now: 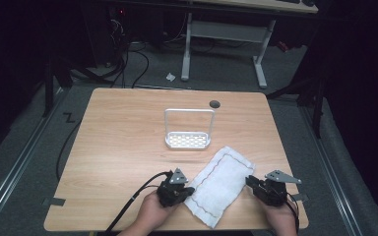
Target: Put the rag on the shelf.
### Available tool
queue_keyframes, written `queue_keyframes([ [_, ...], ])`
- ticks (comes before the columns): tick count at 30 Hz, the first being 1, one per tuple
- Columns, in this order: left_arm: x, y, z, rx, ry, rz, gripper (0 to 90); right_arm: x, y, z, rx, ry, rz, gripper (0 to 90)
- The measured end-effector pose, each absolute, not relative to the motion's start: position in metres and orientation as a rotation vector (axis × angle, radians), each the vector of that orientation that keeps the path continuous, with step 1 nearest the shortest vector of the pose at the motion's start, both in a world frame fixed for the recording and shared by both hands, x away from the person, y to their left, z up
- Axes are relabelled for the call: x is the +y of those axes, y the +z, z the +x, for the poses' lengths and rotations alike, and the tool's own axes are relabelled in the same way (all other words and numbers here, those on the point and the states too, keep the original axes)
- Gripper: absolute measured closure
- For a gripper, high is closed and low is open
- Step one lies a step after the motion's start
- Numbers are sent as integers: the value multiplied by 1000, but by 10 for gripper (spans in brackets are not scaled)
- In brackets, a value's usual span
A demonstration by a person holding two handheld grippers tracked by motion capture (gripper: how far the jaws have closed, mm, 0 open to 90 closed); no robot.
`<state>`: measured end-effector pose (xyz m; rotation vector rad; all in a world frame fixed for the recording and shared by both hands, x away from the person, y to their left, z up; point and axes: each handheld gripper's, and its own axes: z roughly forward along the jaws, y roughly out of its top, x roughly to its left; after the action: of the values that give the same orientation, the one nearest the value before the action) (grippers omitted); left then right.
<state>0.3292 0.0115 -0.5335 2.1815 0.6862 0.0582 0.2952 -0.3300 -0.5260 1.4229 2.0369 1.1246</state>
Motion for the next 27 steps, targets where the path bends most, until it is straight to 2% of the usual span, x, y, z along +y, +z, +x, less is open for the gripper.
queue_keyframes([
  [3, 33, -534, 319, 708, 15, 2170, 900, -327, -525, 294, 2047, 1120, 1412, 791],
  [8, 66, -535, 306, 742, 31, 2158, 900, -318, -526, 295, 2079, 1105, 1376, 801],
  [13, 87, -533, 312, 818, 9, 2112, 899, -309, -528, 297, 2105, 1085, 1375, 818],
  [15, 89, -527, 320, 826, 15, 2067, 859, -305, -526, 296, 2108, 1085, 1362, 837],
  [21, 52, -522, 360, 794, -4, 2084, 851, -290, -528, 298, 2172, 1037, 1323, 900],
  [27, 24, -532, 363, 719, 4, 2183, 899, -284, -531, 303, 2192, 990, 1319, 900],
])
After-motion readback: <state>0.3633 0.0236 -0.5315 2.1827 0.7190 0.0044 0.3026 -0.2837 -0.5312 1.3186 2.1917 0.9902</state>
